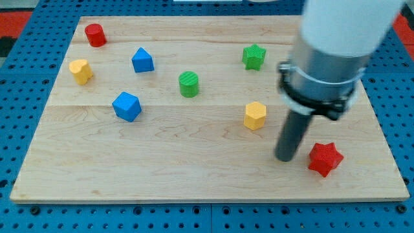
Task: Push the yellow heart towards the bottom left corner
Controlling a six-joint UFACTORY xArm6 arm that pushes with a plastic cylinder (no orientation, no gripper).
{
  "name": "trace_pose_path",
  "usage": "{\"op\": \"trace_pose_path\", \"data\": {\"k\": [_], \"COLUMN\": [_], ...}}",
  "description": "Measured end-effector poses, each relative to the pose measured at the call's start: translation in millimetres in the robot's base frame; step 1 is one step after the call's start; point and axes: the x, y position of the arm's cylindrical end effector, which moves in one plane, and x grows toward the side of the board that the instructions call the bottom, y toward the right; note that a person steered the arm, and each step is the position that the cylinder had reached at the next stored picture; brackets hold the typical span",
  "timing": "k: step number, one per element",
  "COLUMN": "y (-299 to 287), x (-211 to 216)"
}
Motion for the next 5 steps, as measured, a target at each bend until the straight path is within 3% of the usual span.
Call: {"op": "trace_pose_path", "data": {"k": [2, 5], "y": [-163, -372], "x": [0, -77]}}
